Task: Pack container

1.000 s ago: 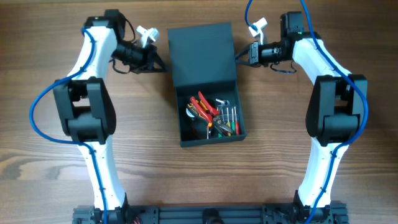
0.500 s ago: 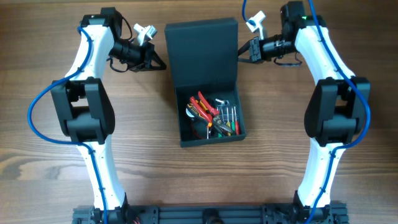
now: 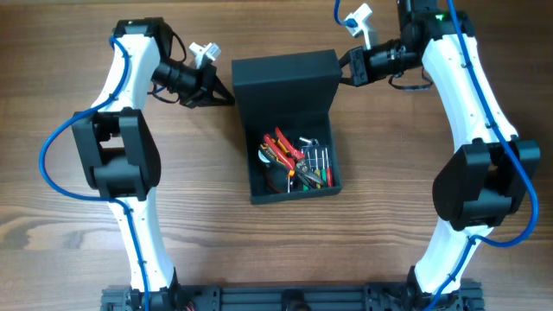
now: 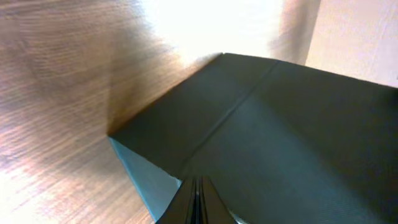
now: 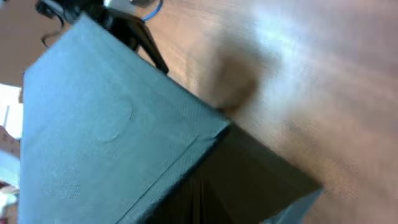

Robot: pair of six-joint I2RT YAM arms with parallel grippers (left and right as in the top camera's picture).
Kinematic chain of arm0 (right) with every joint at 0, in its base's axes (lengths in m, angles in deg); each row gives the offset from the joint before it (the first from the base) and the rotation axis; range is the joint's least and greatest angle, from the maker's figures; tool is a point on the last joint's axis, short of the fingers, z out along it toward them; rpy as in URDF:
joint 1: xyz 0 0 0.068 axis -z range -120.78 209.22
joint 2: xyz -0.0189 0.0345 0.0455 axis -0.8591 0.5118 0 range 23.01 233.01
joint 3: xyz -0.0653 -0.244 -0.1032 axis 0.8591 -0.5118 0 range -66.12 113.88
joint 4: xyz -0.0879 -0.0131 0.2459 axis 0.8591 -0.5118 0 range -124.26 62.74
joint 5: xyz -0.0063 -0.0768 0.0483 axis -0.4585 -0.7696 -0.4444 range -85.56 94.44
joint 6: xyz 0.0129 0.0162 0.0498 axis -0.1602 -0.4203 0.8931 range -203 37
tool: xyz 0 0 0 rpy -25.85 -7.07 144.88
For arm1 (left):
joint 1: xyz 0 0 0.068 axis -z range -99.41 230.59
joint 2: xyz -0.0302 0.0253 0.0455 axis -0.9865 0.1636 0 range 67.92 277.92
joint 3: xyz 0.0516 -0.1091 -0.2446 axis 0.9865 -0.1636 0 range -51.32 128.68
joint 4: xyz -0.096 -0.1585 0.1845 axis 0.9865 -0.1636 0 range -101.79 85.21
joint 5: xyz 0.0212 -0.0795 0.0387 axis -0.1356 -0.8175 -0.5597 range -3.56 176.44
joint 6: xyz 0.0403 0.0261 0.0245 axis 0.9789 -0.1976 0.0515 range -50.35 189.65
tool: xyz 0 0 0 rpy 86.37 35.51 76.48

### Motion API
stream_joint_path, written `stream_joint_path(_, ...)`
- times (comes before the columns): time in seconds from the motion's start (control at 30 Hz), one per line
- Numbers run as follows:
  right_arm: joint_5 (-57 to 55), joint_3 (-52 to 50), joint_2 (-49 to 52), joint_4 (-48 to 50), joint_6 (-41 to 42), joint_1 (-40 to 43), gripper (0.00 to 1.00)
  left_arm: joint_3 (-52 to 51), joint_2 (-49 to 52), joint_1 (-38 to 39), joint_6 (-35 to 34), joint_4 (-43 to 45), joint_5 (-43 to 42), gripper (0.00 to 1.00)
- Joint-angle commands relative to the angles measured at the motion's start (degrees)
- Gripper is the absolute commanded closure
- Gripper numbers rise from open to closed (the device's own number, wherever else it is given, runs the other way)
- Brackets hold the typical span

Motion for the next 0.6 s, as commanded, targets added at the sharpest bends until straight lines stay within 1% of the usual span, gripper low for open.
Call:
stream_joint_path(0.0,-1.3,1.0,-1.0,-3.1,-3.2,-0.3,0.96,1.3,-4.9,2.1,1.2,-0.9,-1.8,0.96)
stream_joint_path(0.13,-2.3,1.0,-1.0,-7.2,-5.6,-0.6,0.96,1.3,-7.1,5.0,1.1,-1.7,-1.8,0.96)
stream_joint_path(0.27,-3.3,1.0,-1.0,-6.3,-5.2,-0.5,0.96,1.3,-7.8,6.4,1.1,-2.3,-1.8,0.96)
stream_joint_path(0.3,-5.2,1.0,-1.0,-4.4,-3.2,-0.5,0.83,1.3,-7.8,6.3,1.1,-2.0,-1.7,0.96)
stream_joint_path(0.33,-8.6,1.0,-1.0,-0.3,1.2,-0.5,0.41,1.3,-7.8,5.9,0.2,-0.5,-0.5,0.96)
stream_joint_path(0.37,-12.8,1.0,-1.0,3.9,7.6,-0.5,0.11,1.3,-7.8,5.3,-5.4,2.8,3.6,0.96)
stream_joint_path(0.4,-16.0,1.0,-1.0,6.2,12.3,-0.5,0.09,1.3,-7.8,4.7,-11.0,5.4,7.2,0.96)
stream_joint_path(0.43,-18.6,1.0,-1.0,7.6,15.3,-0.5,0.09,1.3,-7.8,4.2,-15.3,6.9,9.1,0.96)
stream_joint_path(0.47,-22.0,1.0,-1.0,8.1,18.2,-0.5,0.10,1.3,-7.8,4.0,-18.6,7.6,10.2,0.96)
stream_joint_path(0.5,-28.5,1.0,-1.0,7.9,22.5,-0.5,0.11,1.3,-7.8,4.2,-21.0,7.7,10.6,0.96)
stream_joint_path(0.57,-36.2,1.0,-1.0,6.8,25.3,-0.5,0.11,1.3,-7.8,6.5,-25.9,7.2,15.5,0.96)
